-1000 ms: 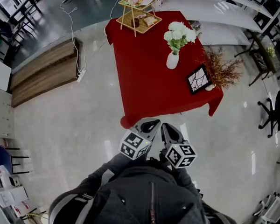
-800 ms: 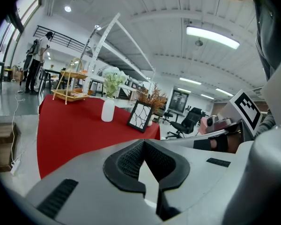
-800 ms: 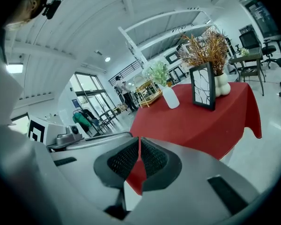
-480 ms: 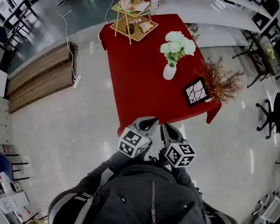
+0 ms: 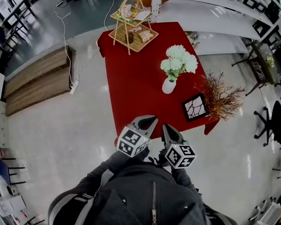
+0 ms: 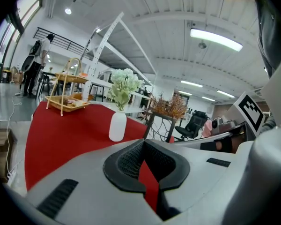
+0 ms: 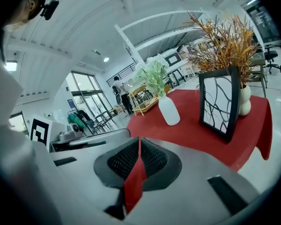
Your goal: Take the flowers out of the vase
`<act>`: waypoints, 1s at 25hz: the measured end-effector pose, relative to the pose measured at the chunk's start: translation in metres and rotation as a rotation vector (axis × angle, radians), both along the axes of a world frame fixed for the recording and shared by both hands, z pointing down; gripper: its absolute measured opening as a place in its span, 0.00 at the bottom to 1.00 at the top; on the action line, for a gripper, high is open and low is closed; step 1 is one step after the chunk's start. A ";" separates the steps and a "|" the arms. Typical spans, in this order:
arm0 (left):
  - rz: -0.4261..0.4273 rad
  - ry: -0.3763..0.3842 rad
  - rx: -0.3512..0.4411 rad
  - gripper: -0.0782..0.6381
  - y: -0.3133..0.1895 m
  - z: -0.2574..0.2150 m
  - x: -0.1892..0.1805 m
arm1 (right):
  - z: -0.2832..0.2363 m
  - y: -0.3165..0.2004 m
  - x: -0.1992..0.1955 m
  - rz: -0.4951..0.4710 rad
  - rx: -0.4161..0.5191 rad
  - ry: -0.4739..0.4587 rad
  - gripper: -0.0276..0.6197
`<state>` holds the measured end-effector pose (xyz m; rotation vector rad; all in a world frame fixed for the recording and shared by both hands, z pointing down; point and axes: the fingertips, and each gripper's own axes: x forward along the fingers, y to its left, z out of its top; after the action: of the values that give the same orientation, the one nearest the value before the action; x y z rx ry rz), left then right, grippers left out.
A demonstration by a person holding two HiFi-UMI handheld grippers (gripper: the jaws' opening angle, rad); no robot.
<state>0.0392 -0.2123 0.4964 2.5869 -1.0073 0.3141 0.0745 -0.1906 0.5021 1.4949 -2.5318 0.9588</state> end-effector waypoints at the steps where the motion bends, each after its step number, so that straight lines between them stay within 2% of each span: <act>1: 0.000 0.001 0.000 0.12 -0.005 0.000 0.000 | 0.000 -0.004 0.000 0.003 0.000 0.000 0.07; 11: 0.014 0.009 0.009 0.12 -0.040 0.002 -0.001 | 0.002 -0.040 0.004 0.046 0.018 -0.001 0.07; 21: 0.010 0.028 0.008 0.12 -0.058 0.001 0.008 | -0.013 -0.066 0.018 0.115 0.077 -0.006 0.07; 25: -0.015 0.037 0.011 0.12 -0.066 -0.003 0.009 | -0.022 -0.077 0.022 0.116 0.109 0.015 0.07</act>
<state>0.0477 -0.2781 0.4935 2.5840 -1.0184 0.2571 0.0963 -0.2672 0.4797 1.6888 -2.5501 0.8305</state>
